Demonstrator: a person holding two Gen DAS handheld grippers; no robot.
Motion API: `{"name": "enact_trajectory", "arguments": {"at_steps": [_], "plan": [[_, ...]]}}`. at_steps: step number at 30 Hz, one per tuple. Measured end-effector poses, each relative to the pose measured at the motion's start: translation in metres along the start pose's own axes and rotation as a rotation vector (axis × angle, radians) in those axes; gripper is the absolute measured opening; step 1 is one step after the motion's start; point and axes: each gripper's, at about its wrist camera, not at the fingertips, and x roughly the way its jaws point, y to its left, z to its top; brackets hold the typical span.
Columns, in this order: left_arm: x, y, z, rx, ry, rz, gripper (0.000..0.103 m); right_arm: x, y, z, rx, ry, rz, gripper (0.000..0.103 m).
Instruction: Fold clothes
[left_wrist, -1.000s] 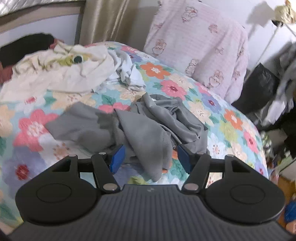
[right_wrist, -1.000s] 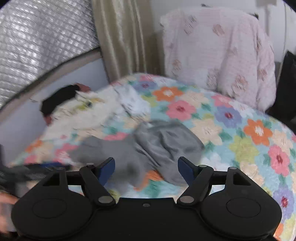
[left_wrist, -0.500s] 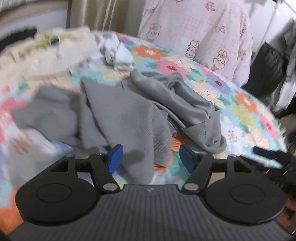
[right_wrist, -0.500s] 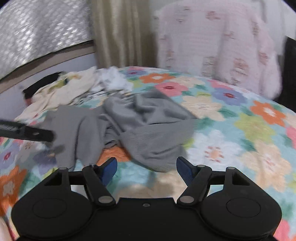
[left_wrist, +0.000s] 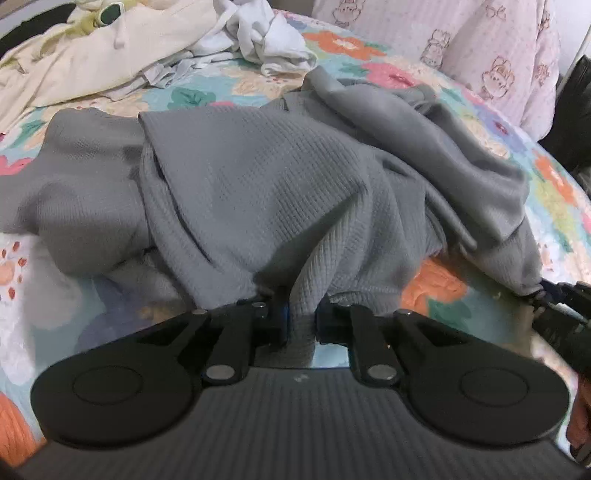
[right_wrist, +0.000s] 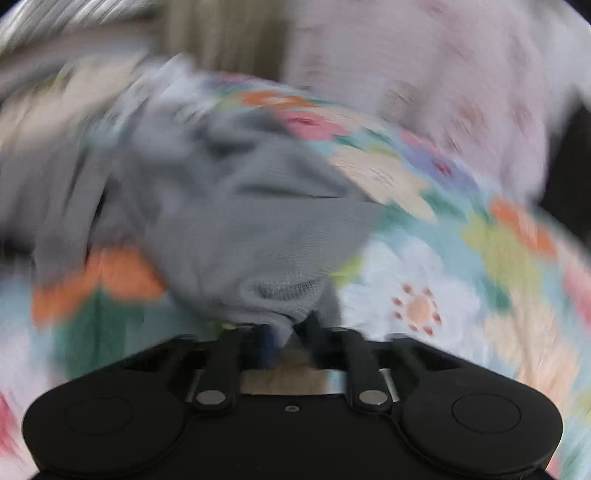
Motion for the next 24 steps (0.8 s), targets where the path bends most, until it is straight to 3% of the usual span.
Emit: {"name": "enact_trajectory", "arguments": {"at_steps": [5,9,15,17,21,24], "plan": [[-0.068,-0.006,0.009,0.124,-0.201,0.058,0.009,-0.047,-0.072,0.013,0.291,-0.114,0.044,0.006],[-0.126,-0.004,0.012,0.109,-0.301,-0.026,0.009,-0.087,-0.124,0.018,0.449,-0.169,0.049,0.004],[-0.183,-0.005,0.004,0.054,-0.396,-0.120,0.005,-0.118,-0.179,0.013,0.578,-0.226,0.015,0.003],[-0.191,-0.009,-0.009,0.023,-0.370,-0.182,0.005,-0.122,-0.185,0.000,0.606,-0.226,0.009,0.003],[-0.180,-0.036,-0.047,0.091,-0.166,-0.341,0.004,-0.116,-0.192,-0.012,0.605,-0.160,-0.078,0.003],[-0.160,-0.051,-0.070,0.140,-0.038,-0.359,0.004,-0.120,-0.202,-0.018,0.617,-0.140,-0.170,0.003]]}}
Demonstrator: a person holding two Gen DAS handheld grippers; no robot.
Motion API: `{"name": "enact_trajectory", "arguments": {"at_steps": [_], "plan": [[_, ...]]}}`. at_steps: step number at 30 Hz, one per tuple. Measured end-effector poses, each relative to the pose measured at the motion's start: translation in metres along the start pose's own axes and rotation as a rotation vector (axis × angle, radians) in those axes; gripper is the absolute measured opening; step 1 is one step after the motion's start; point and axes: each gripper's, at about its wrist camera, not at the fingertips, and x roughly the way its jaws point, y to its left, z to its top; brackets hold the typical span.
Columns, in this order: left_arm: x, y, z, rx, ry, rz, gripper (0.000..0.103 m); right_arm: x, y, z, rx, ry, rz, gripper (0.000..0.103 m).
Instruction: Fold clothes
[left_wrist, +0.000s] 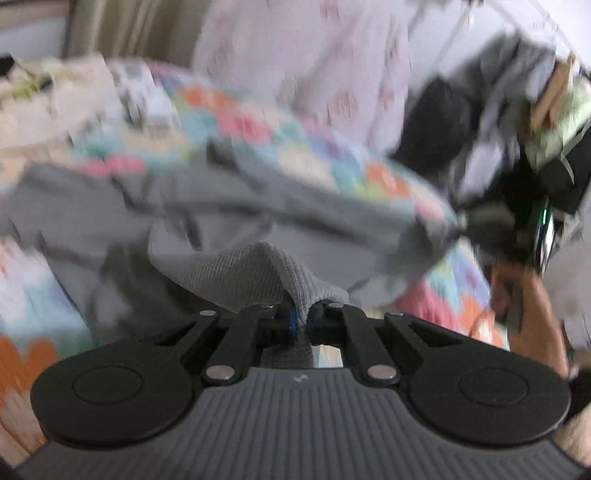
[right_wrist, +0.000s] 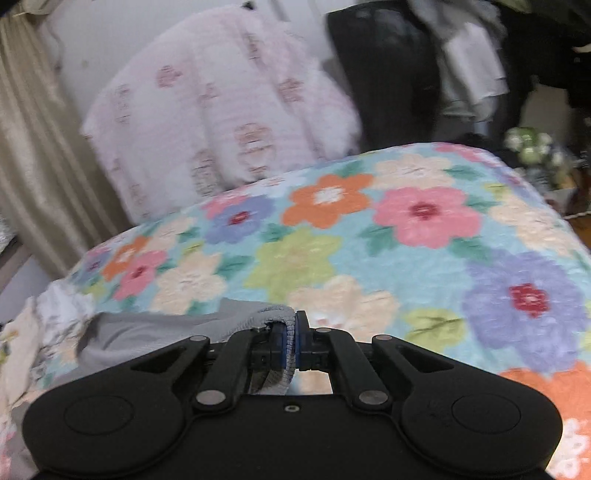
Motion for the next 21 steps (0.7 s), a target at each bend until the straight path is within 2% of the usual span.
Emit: {"name": "enact_trajectory", "arguments": {"at_steps": [3,5,8,9,10,12,13,15,17,21], "plan": [[0.011,0.002,-0.009,0.012,0.057,-0.006,0.005,-0.001,-0.002,0.002,-0.071,-0.018,-0.109,0.003],[0.011,0.007,-0.008,0.009,0.057,-0.010,0.005,0.002,-0.002,0.002,-0.099,-0.020,-0.140,0.003],[0.008,0.016,-0.004,0.000,0.056,-0.013,0.008,0.013,-0.011,-0.001,-0.057,0.030,-0.168,0.006],[0.006,0.021,-0.002,-0.011,0.055,-0.010,0.011,0.016,-0.014,-0.002,-0.042,0.041,-0.182,0.012],[0.003,0.025,0.001,-0.021,0.053,-0.008,0.014,0.018,-0.017,-0.004,-0.026,0.052,-0.196,0.025],[-0.006,0.036,0.004,-0.042,0.029,-0.001,0.021,0.020,-0.022,-0.005,-0.007,0.061,-0.223,0.036],[-0.013,0.040,0.005,-0.045,0.005,0.009,0.024,0.016,-0.021,-0.005,-0.010,0.059,-0.220,0.036],[-0.024,0.052,0.010,-0.050,-0.039,0.037,0.044,0.011,-0.017,-0.005,-0.020,0.052,-0.211,0.037],[-0.027,0.067,0.017,-0.070,-0.055,0.072,0.052,0.008,-0.008,-0.006,-0.045,0.040,-0.212,0.039],[-0.010,0.114,0.034,-0.170,-0.012,0.156,0.052,0.004,0.021,-0.012,-0.182,0.011,-0.214,0.040]]}}
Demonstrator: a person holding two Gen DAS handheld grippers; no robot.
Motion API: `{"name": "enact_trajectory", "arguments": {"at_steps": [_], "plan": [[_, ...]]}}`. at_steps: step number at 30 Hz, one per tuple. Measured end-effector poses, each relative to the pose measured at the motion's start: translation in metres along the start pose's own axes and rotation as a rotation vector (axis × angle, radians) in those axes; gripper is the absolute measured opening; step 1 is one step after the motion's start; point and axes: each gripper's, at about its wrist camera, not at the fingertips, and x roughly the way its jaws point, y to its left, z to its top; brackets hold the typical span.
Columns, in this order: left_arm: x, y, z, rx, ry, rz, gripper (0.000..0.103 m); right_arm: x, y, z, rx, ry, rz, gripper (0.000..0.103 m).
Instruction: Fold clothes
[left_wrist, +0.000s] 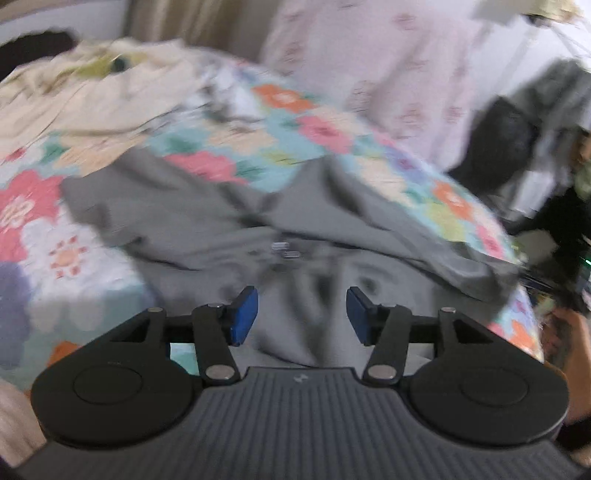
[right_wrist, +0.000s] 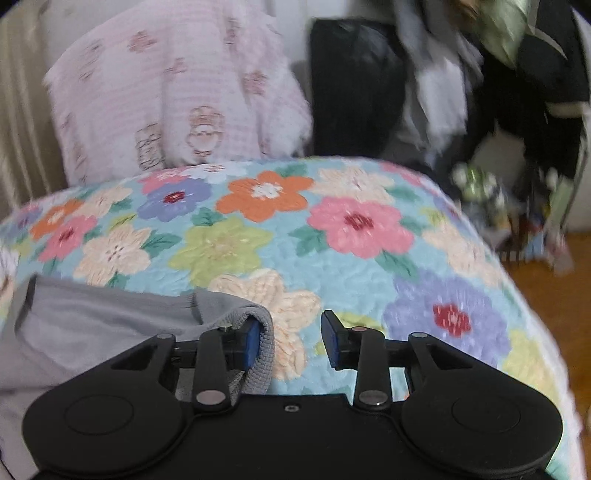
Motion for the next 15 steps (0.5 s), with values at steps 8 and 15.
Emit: {"name": "enact_trajectory", "arguments": {"at_steps": [8,15], "plan": [[0.078,0.052,0.048,-0.049,0.127,0.200,0.052,-0.018,0.031,-0.001,-0.183,-0.113,-0.182,0.065],[0.084,0.092,0.029,-0.248,-0.036,0.146,0.052,-0.014,0.051,-0.009,-0.042,-0.027,0.325,0.065]]}}
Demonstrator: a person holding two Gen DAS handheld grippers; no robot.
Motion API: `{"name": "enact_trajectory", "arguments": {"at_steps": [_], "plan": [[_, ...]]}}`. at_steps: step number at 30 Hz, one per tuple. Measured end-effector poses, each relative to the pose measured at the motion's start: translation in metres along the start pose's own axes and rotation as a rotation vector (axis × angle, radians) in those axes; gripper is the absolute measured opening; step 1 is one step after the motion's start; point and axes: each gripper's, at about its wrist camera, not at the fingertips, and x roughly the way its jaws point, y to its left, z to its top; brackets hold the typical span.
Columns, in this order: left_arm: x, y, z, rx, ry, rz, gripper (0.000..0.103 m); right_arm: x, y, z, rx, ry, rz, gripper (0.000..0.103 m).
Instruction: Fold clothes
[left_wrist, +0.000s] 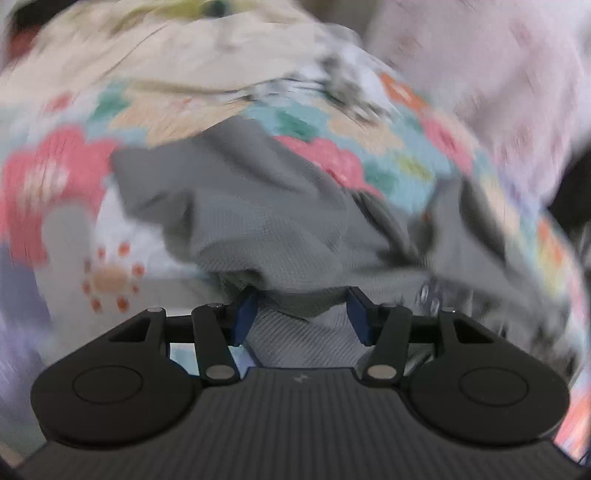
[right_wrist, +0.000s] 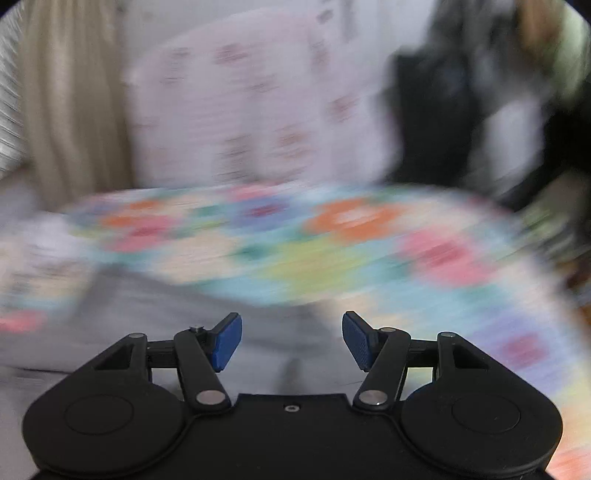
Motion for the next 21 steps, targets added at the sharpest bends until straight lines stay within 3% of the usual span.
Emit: {"name": "enact_trajectory", "arguments": {"at_steps": [1,3,6,9,11,13,15,18,21], "plan": [[0.001,0.005,0.001,-0.036,-0.007,-0.005,0.052,0.009,0.009,-0.003,0.035,0.040,0.110,0.065],[0.000,0.008,0.005,-0.040,-0.015,0.033,0.052,0.028,0.034,-0.013,0.027,0.128,0.230,0.065],[-0.006,0.013,0.008,-0.012,-0.078,0.142,0.060,0.054,0.080,-0.021,-0.085,0.246,0.338,0.065],[-0.006,0.021,0.020,0.009,-0.135,0.215,0.060,0.066,0.122,-0.011,-0.270,0.270,0.321,0.065],[0.001,0.028,0.029,0.003,-0.093,0.195,0.061,0.077,0.140,0.002,-0.325,0.281,0.314,0.065],[0.011,0.042,0.030,-0.094,-0.031,0.108,0.061,0.095,0.154,0.018,-0.332,0.289,0.311,0.065],[0.016,0.054,0.029,-0.184,-0.017,0.083,0.061,0.118,0.160,0.029,-0.310,0.298,0.293,0.065],[0.021,0.064,0.030,-0.242,-0.022,0.055,0.062,0.148,0.166,0.032,-0.262,0.315,0.274,0.065],[0.028,0.061,0.030,-0.235,-0.011,0.019,0.077,0.178,0.171,0.029,-0.207,0.349,0.313,0.065]]}}
